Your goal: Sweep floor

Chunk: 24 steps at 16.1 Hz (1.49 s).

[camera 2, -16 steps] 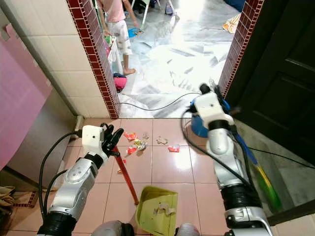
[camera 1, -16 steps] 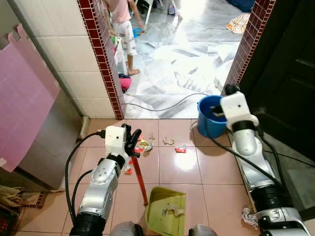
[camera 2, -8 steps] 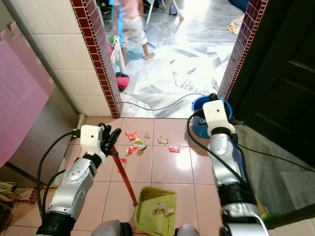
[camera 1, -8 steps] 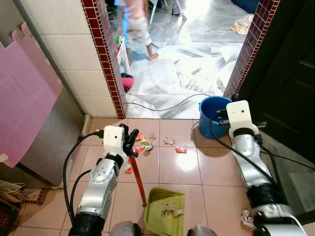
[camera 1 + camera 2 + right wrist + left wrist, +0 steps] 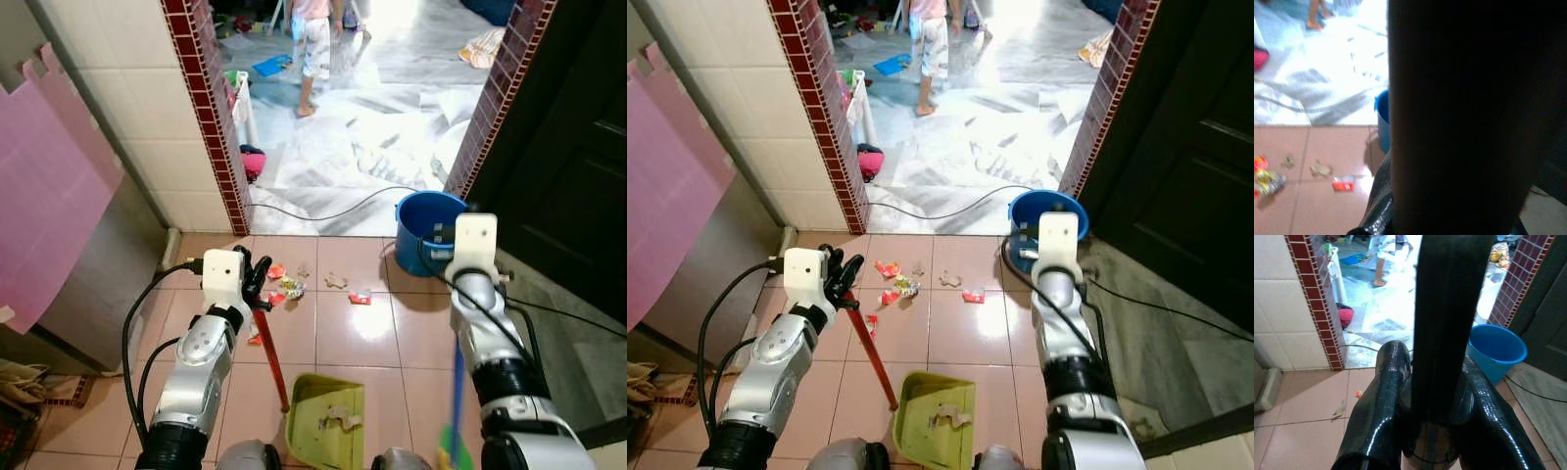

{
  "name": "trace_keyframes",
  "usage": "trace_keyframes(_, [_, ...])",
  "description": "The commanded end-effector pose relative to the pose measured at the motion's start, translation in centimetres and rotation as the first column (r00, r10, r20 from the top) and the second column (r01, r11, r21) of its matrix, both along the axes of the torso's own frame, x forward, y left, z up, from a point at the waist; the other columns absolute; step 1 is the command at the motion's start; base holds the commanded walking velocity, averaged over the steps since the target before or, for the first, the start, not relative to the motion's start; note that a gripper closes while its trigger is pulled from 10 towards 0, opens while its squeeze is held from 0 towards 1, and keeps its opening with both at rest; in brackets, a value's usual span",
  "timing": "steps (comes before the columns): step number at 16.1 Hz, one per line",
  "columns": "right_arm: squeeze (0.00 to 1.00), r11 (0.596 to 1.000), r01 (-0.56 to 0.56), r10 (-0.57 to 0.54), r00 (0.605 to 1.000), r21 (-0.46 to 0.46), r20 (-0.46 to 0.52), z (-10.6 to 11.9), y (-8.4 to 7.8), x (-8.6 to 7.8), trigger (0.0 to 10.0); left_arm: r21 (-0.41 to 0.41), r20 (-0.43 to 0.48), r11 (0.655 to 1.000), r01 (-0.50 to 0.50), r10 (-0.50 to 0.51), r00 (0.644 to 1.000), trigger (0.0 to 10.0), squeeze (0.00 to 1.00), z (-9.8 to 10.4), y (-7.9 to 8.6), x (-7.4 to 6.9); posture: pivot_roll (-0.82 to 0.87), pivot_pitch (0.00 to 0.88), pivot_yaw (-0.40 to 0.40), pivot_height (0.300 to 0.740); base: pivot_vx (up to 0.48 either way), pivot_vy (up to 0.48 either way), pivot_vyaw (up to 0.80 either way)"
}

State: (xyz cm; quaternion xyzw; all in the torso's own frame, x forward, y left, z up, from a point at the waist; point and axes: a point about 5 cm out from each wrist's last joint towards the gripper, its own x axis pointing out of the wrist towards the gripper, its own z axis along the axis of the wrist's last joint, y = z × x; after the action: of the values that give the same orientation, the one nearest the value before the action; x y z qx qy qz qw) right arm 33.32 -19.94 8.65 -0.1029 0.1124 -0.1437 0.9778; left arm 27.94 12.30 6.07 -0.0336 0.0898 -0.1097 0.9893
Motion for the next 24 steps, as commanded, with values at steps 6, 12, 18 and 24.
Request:
trace_keyframes(6, [0.0, 0.969, -0.225, 0.226, 0.974, -0.106, -0.002, 0.9, -0.9, -0.5, 10.0, 0.026, 0.026, 0.996, -0.091, 0.09, 0.996, 10.0, 0.0, 0.7, 1.4, 0.3, -0.05, 0.0, 0.038, 0.74, 0.0, 0.0, 0.0])
trace_keyframes(12, [0.0, 0.91, -0.394, 0.416, 0.86, -0.132, 0.297, 4.3, 2.4, -1.0, 10.0, -0.025, 0.077, 0.997, -0.079, 0.081, 0.994, 10.0, 0.0, 1.7, 1.3, 0.7, -0.05, 0.0, 0.04, 0.74, 0.0, 0.045, 0.0])
trace_keyframes(18, [0.0, 0.872, -0.468, 0.487, 0.806, -0.142, 0.337, 4.4, 3.8, -1.7, 10.0, -0.095, 0.11, 0.989, -0.116, 0.126, 0.986, 10.0, 0.0, 2.7, 1.7, 1.0, -0.04, 0.0, 0.034, 0.74, 0.0, 0.4, 0.0])
trace_keyframes(24, [0.0, 0.883, -0.456, 0.465, 0.813, -0.111, 0.35, 4.7, 3.2, -1.4, 10.0, -0.127, 0.11, 0.985, -0.114, 0.129, 0.986, 10.0, 0.0, 2.8, 1.5, 1.4, -0.05, 0.0, 0.034, 0.74, 0.0, 0.357, 0.0])
